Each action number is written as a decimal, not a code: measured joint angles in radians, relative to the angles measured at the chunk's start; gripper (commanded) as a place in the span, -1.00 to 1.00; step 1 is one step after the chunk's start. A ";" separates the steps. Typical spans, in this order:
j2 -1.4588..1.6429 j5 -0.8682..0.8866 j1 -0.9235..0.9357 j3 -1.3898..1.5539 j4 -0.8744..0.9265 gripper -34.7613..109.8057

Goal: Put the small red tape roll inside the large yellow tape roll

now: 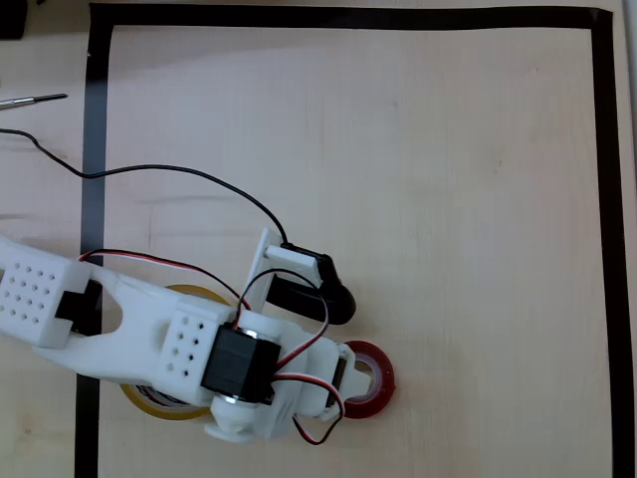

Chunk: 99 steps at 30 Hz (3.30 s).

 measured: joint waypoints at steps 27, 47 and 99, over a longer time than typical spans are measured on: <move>-0.040 -0.002 0.014 -0.002 -0.011 -0.52; 0.735 -0.023 -0.012 0.580 0.002 -0.52; 1.620 -0.040 0.071 2.082 -0.534 -0.05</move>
